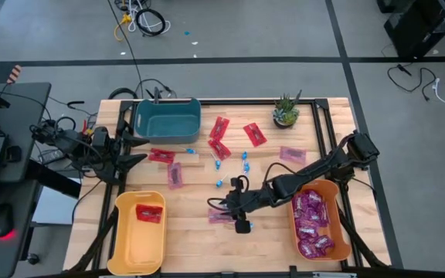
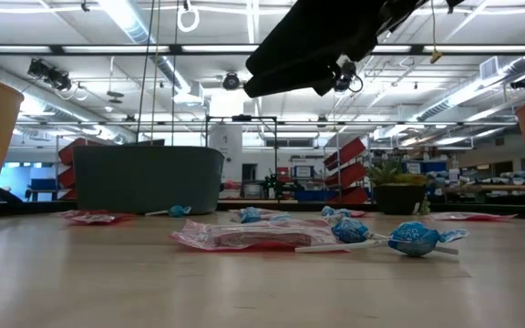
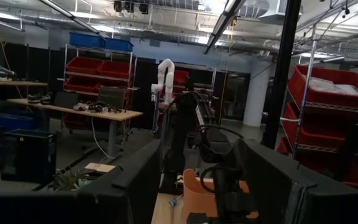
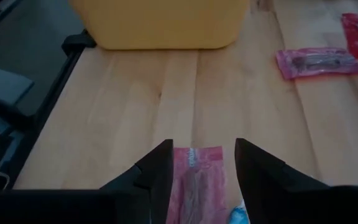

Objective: Sort candy
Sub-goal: Put the red candy into the yellow bin

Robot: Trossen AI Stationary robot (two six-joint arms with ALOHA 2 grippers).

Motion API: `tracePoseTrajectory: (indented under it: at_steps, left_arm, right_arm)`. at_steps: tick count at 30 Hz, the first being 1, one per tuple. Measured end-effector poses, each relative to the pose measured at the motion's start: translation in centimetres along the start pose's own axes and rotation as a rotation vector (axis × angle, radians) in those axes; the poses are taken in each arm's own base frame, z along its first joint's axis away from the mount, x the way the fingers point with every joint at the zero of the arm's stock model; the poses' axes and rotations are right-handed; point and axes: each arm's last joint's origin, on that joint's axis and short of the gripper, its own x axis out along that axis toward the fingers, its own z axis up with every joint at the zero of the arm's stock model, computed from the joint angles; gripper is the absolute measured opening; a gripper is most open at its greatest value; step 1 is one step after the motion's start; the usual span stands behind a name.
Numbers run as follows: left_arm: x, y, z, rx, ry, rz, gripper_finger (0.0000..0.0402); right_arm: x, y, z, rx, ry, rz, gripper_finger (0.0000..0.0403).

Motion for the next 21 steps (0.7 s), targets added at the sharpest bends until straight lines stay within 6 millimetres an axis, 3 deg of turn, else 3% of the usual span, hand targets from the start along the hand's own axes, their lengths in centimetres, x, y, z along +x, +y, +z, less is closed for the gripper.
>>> tracePoseTrajectory:
  at_steps: [21]
  left_arm:
    - [0.0,0.0,0.0,-0.006,0.0,0.0,0.0218]
  right_arm:
    - [-0.6,2.3,-0.6,0.0,-0.034,-0.078,0.0163]
